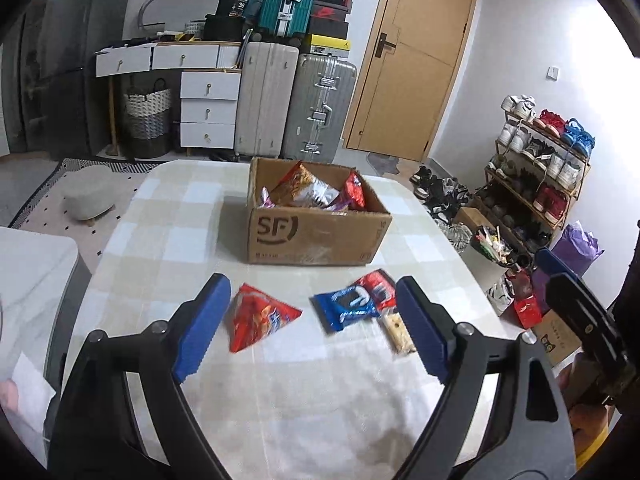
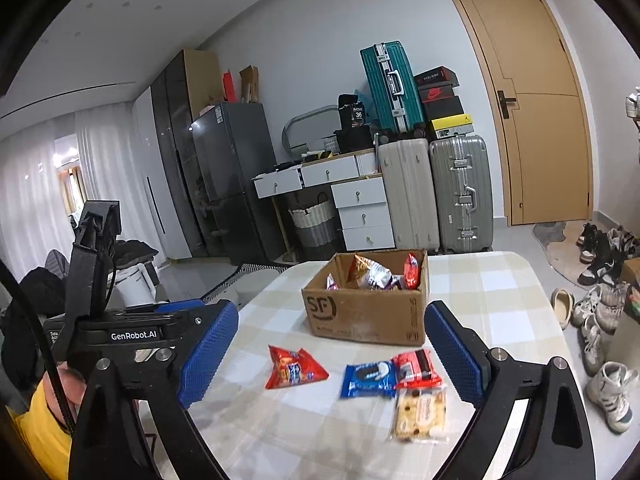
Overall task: Organize snacks
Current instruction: 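Grasp the red snack bag with the left gripper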
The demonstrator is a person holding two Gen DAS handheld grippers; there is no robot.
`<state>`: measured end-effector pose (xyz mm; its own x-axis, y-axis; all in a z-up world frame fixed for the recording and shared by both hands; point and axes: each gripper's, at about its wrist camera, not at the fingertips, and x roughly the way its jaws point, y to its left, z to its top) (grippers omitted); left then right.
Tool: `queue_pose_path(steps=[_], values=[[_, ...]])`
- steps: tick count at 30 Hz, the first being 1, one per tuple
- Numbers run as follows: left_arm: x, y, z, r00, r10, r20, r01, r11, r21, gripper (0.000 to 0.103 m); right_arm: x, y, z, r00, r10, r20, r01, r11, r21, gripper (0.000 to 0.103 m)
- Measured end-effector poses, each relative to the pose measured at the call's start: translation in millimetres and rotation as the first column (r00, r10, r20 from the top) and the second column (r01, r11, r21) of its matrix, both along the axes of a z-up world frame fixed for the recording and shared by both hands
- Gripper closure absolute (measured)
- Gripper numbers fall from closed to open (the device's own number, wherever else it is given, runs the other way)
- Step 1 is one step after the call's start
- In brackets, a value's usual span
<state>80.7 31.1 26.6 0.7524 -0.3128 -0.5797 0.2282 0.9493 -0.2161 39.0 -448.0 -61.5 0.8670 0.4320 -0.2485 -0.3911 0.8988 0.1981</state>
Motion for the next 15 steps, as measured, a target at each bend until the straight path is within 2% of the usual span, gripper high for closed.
queue_pose_path(steps=[7, 10, 13, 15], values=[[7, 20, -21, 0.999, 0.032, -0.026, -0.032, 0.999, -0.007, 0.016, -8, -5, -21, 0.999, -0.02, -0.026, 0.02, 1.0, 0.006, 0.005], [13, 27, -41, 0.998, 0.042, -0.056, -0.042, 0.999, 0.008, 0.012, -5, -6, -29, 0.999, -0.027, -0.032, 0.027, 1.0, -0.011, 0.005], [28, 30, -63, 0.995, 0.053, -0.09, -0.052, 0.999, 0.013, 0.001, 1, -7, -42, 0.998, -0.032, -0.048, 0.031, 0.999, -0.018, 0.005], [38, 30, -76, 0.992, 0.059, -0.114, -0.058, 0.998, 0.013, 0.001, 11, -9, -53, 0.997, -0.038, -0.074, 0.037, 0.999, -0.017, 0.005]])
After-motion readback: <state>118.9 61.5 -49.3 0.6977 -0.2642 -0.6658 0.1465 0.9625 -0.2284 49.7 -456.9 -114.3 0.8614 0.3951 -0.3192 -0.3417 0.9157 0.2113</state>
